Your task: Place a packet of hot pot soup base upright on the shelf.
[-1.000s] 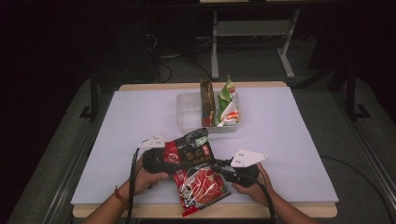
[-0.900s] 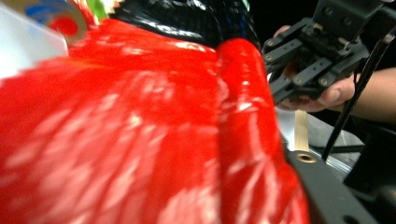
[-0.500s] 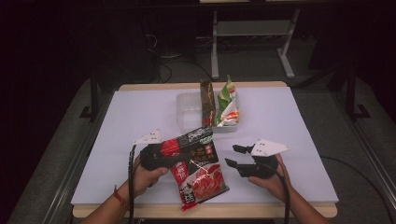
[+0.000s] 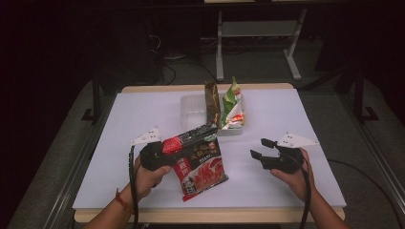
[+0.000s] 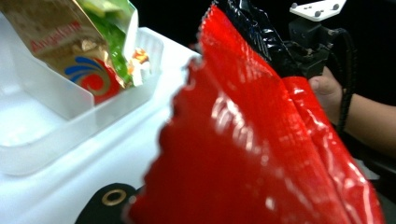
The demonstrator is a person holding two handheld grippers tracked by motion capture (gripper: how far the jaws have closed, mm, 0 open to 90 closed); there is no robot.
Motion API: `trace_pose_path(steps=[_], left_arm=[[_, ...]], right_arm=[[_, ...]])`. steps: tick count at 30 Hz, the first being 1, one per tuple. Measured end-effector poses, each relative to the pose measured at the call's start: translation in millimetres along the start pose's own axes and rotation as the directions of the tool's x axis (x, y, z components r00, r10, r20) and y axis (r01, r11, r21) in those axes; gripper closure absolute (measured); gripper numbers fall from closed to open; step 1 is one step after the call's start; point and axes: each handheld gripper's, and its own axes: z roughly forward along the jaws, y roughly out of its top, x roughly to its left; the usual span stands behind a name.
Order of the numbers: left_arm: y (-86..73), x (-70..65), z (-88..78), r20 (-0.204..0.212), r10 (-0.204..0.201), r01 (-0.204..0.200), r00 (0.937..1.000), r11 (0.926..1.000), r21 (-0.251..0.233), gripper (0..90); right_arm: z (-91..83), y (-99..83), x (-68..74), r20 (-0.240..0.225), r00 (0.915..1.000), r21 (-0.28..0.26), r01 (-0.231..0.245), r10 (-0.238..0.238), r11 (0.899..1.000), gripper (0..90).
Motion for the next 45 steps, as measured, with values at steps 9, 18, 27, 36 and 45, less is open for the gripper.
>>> trace_pose_path(steps=[9,18,27,36,45], left_arm=[[12.3,4.9,-3.7,-0.072,0.042,-0.044,0.9965,0.9986,-0.028,81.9],[19.0,8.5,-5.9,-0.122,0.070,-0.076,0.9900,0.9963,-0.041,81.8],[26.2,11.2,-10.3,-0.174,0.078,-0.089,0.9817,0.9943,-0.059,81.8],[37.8,13.8,-15.3,-0.209,0.080,-0.099,0.9745,0.9917,-0.081,81.7],[55.7,17.8,-25.0,-0.277,0.055,-0.094,0.9594,0.9870,-0.131,81.6]], right_arm=[[-0.3,-4.5,-0.5,0.067,0.9956,0.031,0.064,-0.066,0.997,34.8],[-4.5,-10.3,0.4,0.093,0.9921,0.044,0.081,-0.084,0.996,34.0],[-7.8,-15.1,3.8,0.107,0.9900,0.062,0.085,-0.092,0.994,30.3],[-1.7,-19.3,8.0,0.117,0.9837,0.090,0.127,-0.137,0.988,22.3],[3.7,-19.9,11.1,0.122,0.9774,0.119,0.158,-0.173,0.980,21.9]])
